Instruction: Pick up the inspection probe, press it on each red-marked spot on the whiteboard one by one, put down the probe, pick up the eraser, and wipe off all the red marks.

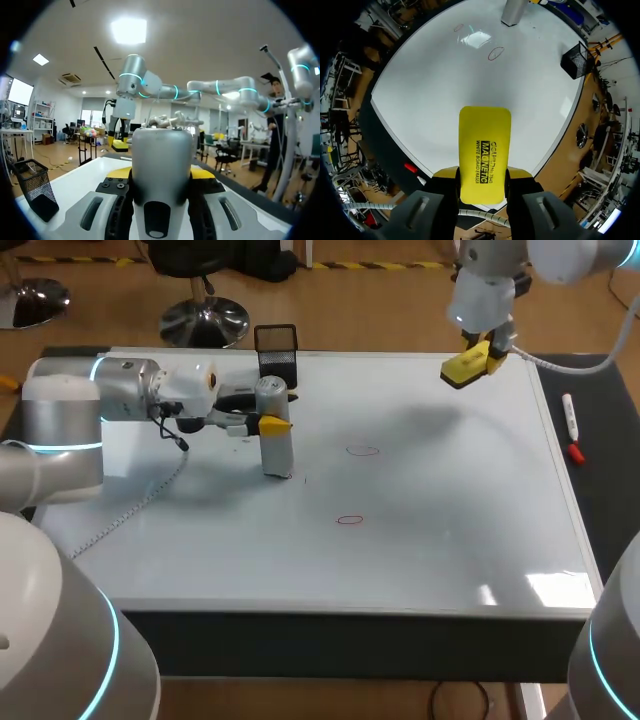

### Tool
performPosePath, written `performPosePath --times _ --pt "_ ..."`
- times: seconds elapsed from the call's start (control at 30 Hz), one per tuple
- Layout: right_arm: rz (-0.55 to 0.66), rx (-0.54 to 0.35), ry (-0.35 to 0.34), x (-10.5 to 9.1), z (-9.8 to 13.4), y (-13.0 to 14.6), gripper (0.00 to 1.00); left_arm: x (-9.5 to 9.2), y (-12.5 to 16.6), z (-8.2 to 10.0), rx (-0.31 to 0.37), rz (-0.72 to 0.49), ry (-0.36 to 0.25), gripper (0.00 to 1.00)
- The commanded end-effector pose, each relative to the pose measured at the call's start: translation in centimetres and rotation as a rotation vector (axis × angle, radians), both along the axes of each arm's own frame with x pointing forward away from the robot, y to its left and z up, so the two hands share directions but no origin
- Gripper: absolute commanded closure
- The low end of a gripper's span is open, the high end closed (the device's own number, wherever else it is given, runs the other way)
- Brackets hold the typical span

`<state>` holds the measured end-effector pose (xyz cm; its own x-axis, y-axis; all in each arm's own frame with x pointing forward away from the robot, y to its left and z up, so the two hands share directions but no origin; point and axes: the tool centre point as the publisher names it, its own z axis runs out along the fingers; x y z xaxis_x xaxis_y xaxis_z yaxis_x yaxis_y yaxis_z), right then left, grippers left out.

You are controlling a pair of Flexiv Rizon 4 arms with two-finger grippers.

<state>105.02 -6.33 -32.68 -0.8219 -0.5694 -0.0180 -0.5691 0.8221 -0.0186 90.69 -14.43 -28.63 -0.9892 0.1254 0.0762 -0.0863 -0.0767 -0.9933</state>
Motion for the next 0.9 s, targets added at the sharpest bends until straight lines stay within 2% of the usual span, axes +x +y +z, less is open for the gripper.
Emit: performPosePath --times 0.03,0.27,0.57,0.9 --pt "0.002 -0.004 0.001 0.0 0.2 -0.1 1.0 -0.4 0.0 -0.2 0.001 0.007 0.0 1.0" --pt "0.002 -0.004 0.001 0.0 0.2 -0.1 1.0 -0.4 -0.1 0.0 -0.009 0.011 0.005 1.0" --pt "0.002 -0.004 0.001 0.0 0.2 -0.1 1.0 -0.3 -0.2 2.8 -0.033 0.022 -0.014 1.0" --pt "0.002 -0.004 0.001 0.0 0.2 -0.1 1.0 1.1 1.3 4.0 -0.047 0.058 -0.043 1.0"
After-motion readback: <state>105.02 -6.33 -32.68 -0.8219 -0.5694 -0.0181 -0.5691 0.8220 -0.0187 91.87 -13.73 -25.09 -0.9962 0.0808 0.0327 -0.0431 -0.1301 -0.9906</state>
